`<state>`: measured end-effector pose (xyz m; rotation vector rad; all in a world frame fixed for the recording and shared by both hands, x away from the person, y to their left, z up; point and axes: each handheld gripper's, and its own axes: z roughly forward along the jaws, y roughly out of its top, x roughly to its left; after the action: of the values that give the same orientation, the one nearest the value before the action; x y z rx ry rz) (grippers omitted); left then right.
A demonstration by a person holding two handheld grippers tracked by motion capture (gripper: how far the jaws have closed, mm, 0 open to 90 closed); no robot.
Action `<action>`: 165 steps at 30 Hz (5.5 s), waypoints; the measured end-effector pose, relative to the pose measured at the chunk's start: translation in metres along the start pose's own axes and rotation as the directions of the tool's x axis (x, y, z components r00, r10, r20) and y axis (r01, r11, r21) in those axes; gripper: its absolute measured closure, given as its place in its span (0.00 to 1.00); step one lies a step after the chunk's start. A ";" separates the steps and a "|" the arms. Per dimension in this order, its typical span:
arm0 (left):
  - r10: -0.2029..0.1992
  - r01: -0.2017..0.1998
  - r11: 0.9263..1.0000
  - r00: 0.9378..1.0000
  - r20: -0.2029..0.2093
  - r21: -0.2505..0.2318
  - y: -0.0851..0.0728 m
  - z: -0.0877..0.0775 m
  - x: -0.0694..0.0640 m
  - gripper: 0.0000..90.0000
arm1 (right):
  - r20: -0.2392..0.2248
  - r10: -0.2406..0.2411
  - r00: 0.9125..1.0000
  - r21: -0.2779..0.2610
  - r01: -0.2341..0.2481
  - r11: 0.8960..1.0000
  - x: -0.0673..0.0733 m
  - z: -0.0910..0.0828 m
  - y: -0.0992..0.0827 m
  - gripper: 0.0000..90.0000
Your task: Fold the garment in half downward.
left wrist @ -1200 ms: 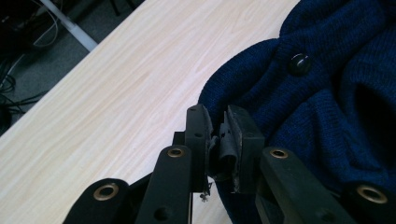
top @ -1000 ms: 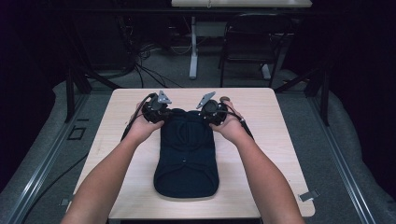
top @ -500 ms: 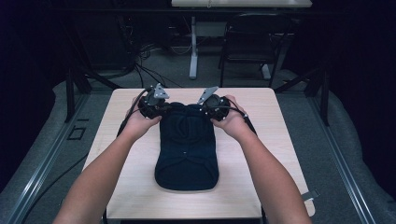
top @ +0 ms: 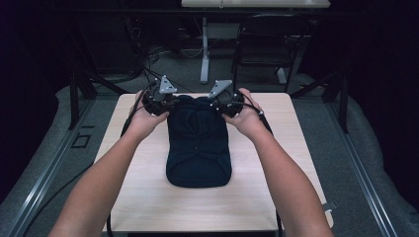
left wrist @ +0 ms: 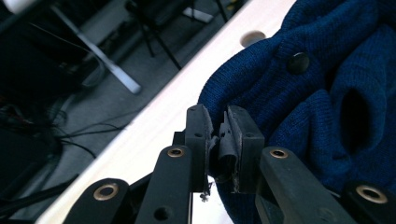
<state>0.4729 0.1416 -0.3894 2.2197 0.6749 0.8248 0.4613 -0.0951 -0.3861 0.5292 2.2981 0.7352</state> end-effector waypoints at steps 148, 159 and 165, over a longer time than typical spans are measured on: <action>0.034 -0.050 0.998 0.903 0.428 0.027 -0.167 -0.054 -0.169 0.83 | -0.328 -0.044 0.944 -0.005 0.045 0.999 0.190 -0.059 -0.142 0.93; 0.025 -0.045 0.998 0.886 0.462 0.032 -0.173 -0.063 -0.173 0.76 | -0.360 0.002 0.933 -0.006 -0.004 1.000 0.197 -0.059 -0.150 0.89; 0.017 -0.052 0.997 0.872 0.489 0.058 -0.180 -0.060 -0.177 0.75 | -0.395 0.006 0.919 -0.006 -0.009 1.000 0.205 -0.057 -0.153 0.86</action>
<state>0.2714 0.1669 -0.5500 2.3745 0.4180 0.2278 0.2522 -0.1212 -0.5414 0.4136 2.6646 0.9238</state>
